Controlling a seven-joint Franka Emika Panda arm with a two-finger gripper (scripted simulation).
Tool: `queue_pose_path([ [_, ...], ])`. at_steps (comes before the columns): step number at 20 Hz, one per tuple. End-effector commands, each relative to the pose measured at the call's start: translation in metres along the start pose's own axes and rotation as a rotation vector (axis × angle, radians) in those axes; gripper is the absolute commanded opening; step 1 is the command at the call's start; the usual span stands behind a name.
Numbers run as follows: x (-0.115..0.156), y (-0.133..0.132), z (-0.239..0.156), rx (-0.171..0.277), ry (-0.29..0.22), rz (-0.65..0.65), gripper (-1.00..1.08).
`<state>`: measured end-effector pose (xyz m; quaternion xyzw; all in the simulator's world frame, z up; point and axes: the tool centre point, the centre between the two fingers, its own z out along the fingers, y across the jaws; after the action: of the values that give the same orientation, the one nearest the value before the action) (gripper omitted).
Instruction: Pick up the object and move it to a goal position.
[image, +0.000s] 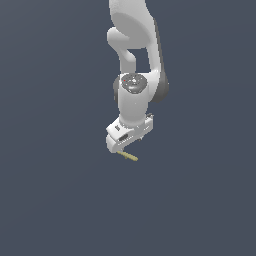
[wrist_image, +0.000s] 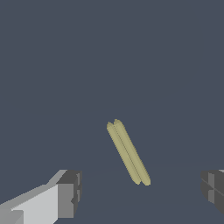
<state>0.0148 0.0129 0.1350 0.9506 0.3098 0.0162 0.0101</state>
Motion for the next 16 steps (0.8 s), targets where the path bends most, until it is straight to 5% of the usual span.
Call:
queue_pose_path([
  [1,-0.003,0.002,0.010,0.003,-0.004,-0.067,1.00],
  [16,-0.017,0.007,0.060,0.028,-0.017,-0.398,1.00],
])
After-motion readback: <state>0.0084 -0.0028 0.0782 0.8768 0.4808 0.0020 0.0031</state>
